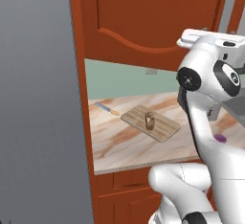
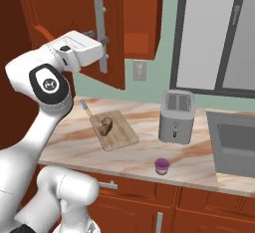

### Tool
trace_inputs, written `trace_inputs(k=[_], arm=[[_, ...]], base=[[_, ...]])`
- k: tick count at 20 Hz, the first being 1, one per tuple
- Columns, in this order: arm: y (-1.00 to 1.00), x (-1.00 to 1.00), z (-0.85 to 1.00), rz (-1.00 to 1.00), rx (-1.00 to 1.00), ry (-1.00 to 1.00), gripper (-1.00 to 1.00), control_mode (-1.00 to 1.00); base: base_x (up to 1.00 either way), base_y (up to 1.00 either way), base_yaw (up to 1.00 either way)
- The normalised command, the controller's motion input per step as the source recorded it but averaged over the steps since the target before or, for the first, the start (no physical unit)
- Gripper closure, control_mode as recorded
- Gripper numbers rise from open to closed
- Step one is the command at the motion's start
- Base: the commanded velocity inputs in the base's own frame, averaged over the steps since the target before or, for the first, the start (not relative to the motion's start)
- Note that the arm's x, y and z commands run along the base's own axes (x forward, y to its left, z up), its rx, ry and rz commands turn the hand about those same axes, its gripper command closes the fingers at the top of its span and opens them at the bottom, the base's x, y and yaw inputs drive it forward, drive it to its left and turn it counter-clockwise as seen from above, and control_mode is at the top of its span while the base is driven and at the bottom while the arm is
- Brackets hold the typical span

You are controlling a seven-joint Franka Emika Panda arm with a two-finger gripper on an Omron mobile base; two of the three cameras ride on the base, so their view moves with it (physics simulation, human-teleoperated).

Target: Pick the bread, place it on the cutting board, pick the jam, place it on the counter, and close the cabinet.

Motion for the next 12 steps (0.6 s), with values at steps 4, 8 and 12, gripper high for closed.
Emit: trace_inputs(k=[4, 8, 12], arm=[[-0.25, 0.42, -0.07, 0.01, 0.03, 0.01, -1.00, -1.00], [-0.23, 0.40, -0.09, 0.02, 0.03, 0.01, -1.00, -1.00], [-0.25, 0.36, -0.10, 0.05, 0.03, 0.00, -1.00, -1.00]], base=[[0.00, 0.00, 0.00], [0.00, 0.00, 0.00], [0.00, 0.00, 0.00]])
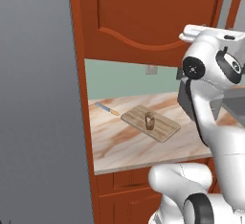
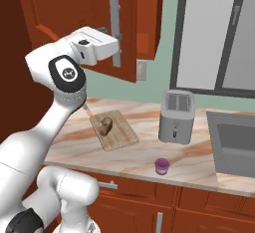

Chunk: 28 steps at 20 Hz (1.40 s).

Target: Pick the bread, place it on the cutting board, pick the jam, place it on the counter, and close the cabinet.

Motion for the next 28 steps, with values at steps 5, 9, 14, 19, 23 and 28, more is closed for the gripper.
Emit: trace_inputs(k=[5, 9, 14, 19, 23, 28], arm=[[-0.25, 0.31, -0.11, 0.09, 0.03, 0.00, -1.00, -1.00], [-0.22, 0.29, -0.12, 0.10, 0.01, 0.00, -1.00, -1.00], [-0.18, 0.29, -0.11, 0.10, 0.02, 0.00, -1.00, -1.00], [-0.16, 0.31, -0.07, 0.10, 0.02, 0.00, -1.00, -1.00], [-0.11, 0.28, -0.06, 0.09, 0.01, 0.00, -1.00, -1.00], [-0.05, 0.30, -0.05, 0.07, 0.01, 0.03, -1.00, -1.00]], base=[[0.00, 0.00, 0.00], [0.00, 0.00, 0.00], [0.00, 0.00, 0.00], [0.00, 0.00, 0.00], [0.00, 0.00, 0.00], [0.00, 0.00, 0.00]])
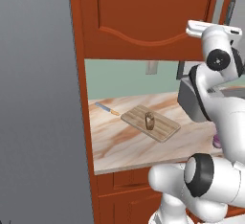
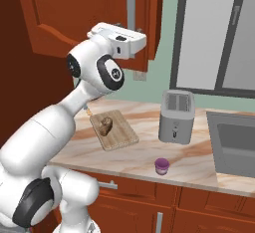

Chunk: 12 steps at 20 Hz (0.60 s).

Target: Pick the bread, place it on the cutting board, pick the jam, place it on the counter, and close the cabinet.

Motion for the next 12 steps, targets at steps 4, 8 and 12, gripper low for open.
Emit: trace_inputs(k=[4, 8, 12], arm=[[-0.07, 0.31, -0.06, 0.07, 0.01, 0.02, -1.00, -1.00], [-0.06, 0.29, -0.06, 0.07, 0.01, 0.02, -1.00, -1.00], [-0.05, 0.34, -0.05, 0.08, 0.00, 0.03, -1.00, -1.00]], base=[[0.00, 0.00, 0.00], [0.00, 0.00, 0.00], [0.00, 0.00, 0.00]])
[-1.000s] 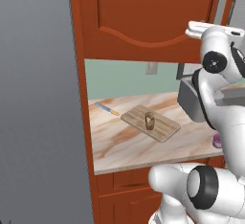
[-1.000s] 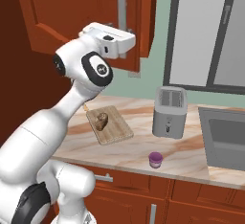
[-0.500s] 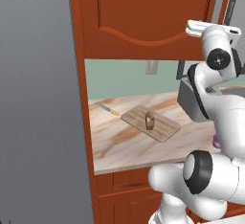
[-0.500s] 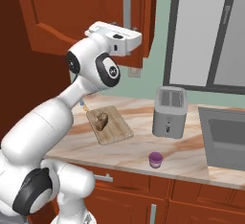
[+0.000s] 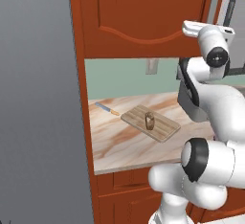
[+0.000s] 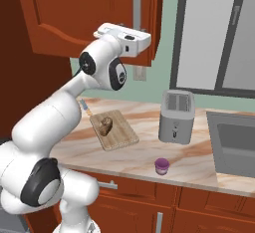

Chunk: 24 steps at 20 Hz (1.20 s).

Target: Pick the bread, place it on the cutting board, pick the jam, place it on the counter, and close the cabinet.

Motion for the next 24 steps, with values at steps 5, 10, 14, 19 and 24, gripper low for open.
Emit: trace_inputs(k=[5, 10, 14, 19, 24], arm=[[-0.01, 0.34, -0.03, 0.07, 0.00, 0.04, -1.00, -1.00], [0.00, 0.39, -0.01, 0.05, 0.00, 0.05, -1.00, -1.00], [0.00, 0.39, -0.02, 0.05, 0.00, 0.05, -1.00, -1.00], [0.00, 0.38, -0.04, 0.05, 0.00, 0.04, -1.00, -1.00], [0.00, 0.36, -0.01, 0.05, 0.00, 0.03, -1.00, -1.00]], base=[[0.00, 0.00, 0.00], [0.00, 0.00, 0.00], [0.00, 0.00, 0.00], [0.00, 0.00, 0.00], [0.00, 0.00, 0.00]])
